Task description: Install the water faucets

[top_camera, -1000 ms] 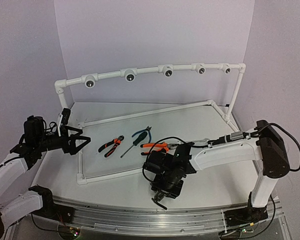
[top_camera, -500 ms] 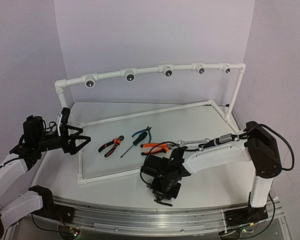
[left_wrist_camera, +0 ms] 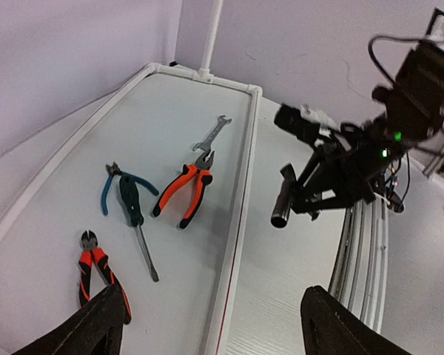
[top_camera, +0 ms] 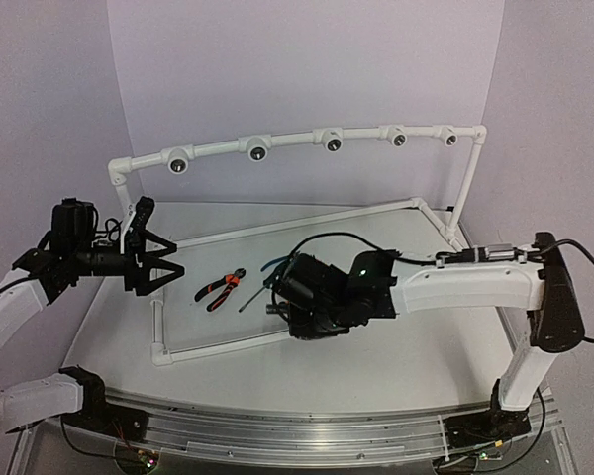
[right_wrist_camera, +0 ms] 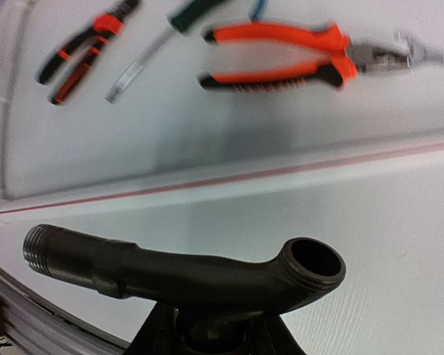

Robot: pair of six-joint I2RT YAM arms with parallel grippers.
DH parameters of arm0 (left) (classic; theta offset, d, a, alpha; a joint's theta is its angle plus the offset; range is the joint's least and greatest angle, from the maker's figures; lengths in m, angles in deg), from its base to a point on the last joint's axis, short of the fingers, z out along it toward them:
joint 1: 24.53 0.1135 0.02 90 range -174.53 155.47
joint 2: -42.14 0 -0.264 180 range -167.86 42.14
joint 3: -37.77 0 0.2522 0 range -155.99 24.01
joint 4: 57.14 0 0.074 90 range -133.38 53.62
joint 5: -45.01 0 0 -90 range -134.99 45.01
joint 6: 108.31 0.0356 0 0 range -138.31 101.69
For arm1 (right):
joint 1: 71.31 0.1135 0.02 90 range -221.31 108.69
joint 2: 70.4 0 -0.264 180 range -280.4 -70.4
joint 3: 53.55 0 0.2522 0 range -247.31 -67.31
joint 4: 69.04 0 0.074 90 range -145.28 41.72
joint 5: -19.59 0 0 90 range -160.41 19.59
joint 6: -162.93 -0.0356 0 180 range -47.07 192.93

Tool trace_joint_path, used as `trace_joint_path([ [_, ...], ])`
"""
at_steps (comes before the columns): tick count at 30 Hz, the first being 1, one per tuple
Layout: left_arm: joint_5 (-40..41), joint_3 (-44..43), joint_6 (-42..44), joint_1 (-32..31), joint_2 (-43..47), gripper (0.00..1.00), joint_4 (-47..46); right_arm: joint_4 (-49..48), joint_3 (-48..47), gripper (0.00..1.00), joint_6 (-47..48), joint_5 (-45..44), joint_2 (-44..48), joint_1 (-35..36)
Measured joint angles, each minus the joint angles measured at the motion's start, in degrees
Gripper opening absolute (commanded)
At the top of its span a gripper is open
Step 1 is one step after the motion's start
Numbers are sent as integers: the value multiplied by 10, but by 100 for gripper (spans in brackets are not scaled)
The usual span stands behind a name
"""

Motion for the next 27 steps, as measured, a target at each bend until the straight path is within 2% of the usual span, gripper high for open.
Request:
trace_joint_path([
  [6, 44, -183, 172, -95, -41, 92, 117, -60, -100, 0, 178, -72, 62, 6],
  [10, 143, -267, 292, -190, -70, 90, 125, -97, -160, 0, 256, -89, 59, 6],
  [13, 226, -281, 394, -262, -84, 87, 97, -111, -201, 0, 293, -92, 43, 6],
  [16, 288, -280, 485, -303, -97, 80, 66, -120, -231, 0, 315, -90, 24, 6],
  [20, 338, -266, 557, -311, -102, 71, 17, -128, -245, 0, 328, -85, 6, 6],
  [23, 354, -259, 576, -311, -103, 64, -8, -132, -247, 0, 331, -84, -2, 6],
  [27, 365, -253, 596, -311, -105, 61, -18, -143, -248, 0, 339, -83, -5, 5],
])
